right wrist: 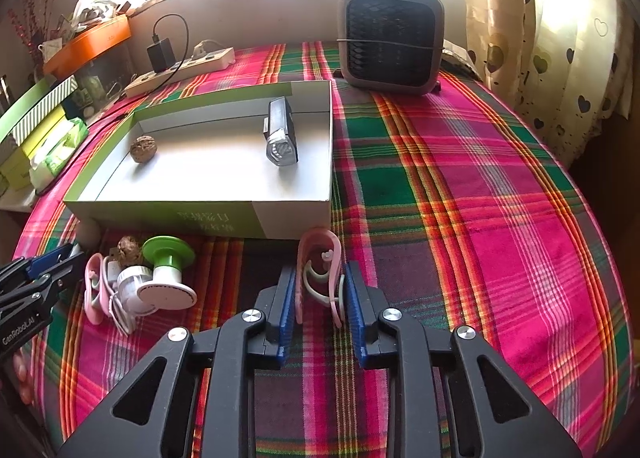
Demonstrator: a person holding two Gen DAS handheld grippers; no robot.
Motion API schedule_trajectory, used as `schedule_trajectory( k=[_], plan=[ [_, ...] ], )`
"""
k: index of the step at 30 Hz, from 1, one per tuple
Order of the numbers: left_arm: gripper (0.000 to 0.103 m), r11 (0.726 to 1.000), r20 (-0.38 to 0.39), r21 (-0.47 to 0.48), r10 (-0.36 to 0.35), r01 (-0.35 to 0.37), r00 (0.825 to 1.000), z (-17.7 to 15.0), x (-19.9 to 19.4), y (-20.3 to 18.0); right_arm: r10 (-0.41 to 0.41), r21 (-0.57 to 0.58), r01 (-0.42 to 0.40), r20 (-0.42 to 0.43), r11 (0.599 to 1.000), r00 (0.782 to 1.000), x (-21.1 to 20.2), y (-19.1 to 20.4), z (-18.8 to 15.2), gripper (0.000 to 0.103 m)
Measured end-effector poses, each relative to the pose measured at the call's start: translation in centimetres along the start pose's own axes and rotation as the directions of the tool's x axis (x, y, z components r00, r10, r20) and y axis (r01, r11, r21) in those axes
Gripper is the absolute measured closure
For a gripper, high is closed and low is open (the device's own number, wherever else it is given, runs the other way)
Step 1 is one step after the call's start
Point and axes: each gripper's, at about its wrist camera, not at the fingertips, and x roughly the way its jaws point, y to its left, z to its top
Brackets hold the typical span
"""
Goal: Organize objects
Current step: 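Grasp the pink cable clip with the right gripper, then grasp the black remote with the left gripper while the right gripper carries the pink clip to the box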
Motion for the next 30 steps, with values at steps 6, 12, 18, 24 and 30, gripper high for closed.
schedule_trajectory(
  k=[6, 12, 18, 24, 30],
  plan=[
    [0.067, 1.000, 0.001, -0.001, -0.001, 0.001, 1.000, 0.0, 0.0, 0.1, 0.003, -0.002, -0.003, 0.002, 1.000, 1.000, -0.1, 0.1, 0.0, 0.078],
    [0.067, 1.000, 0.000, -0.001, -0.001, 0.001, 1.000, 0.0, 0.0, 0.1, 0.005, -0.003, -0.005, 0.006, 1.000, 1.000, -0.2, 0.3, 0.0, 0.078],
    [0.067, 1.000, 0.005, -0.004, 0.001, 0.000, 1.000, 0.0, -0.2, 0.1, 0.012, -0.008, -0.012, 0.016, 1.000, 1.000, -0.5, 0.4, 0.0, 0.078],
    [0.067, 1.000, 0.023, -0.007, -0.007, 0.007, 1.000, 0.2, -0.9, 0.0, 0.021, -0.014, -0.021, 0.034, 1.000, 0.999, -1.3, 0.7, 0.3, 0.078],
    [0.067, 1.000, 0.046, -0.001, -0.010, 0.010, 0.999, 0.9, -1.7, -0.1, 0.033, -0.023, -0.032, 0.053, 0.999, 0.998, -1.9, 1.0, 0.7, 0.078]
  ],
)
